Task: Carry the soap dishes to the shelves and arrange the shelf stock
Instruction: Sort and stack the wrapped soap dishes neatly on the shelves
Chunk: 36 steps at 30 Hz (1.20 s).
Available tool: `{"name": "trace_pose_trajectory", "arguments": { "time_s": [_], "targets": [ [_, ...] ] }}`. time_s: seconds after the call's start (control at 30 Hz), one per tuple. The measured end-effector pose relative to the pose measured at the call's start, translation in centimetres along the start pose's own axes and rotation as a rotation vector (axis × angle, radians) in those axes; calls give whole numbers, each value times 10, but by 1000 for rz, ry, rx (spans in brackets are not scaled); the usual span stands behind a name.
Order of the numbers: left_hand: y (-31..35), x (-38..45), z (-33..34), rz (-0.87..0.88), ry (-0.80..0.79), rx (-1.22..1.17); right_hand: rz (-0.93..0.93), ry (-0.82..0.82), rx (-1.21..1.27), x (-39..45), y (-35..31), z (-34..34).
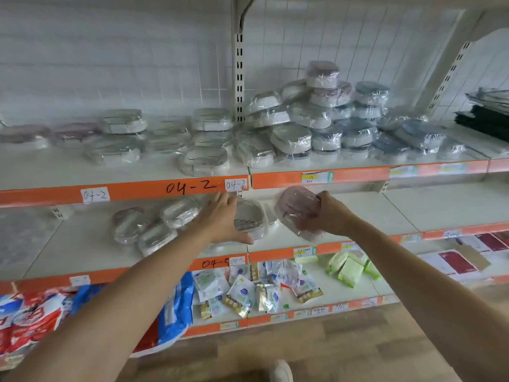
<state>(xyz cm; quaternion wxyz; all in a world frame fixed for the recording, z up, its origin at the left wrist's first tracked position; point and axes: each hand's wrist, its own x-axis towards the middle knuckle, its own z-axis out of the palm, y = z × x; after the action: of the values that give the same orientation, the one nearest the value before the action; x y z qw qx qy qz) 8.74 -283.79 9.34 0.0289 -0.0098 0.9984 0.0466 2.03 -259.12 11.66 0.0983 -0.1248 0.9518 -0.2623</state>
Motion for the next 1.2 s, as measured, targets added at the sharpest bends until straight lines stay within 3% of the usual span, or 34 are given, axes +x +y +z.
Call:
{"name": "trace_pose_trajectory", "arguments": {
  "time_s": [0.27, 0.7, 1.2],
  "targets": [
    [46, 44, 48, 12, -132, 32, 90, -17, -59, 31, 80, 23],
    [117, 176, 157, -149, -264, -111, 95, -128, -128, 184, 206, 52],
    [87, 261, 315, -87, -64, -172, -39, -35, -152, 313, 264, 182]
  ]
}}
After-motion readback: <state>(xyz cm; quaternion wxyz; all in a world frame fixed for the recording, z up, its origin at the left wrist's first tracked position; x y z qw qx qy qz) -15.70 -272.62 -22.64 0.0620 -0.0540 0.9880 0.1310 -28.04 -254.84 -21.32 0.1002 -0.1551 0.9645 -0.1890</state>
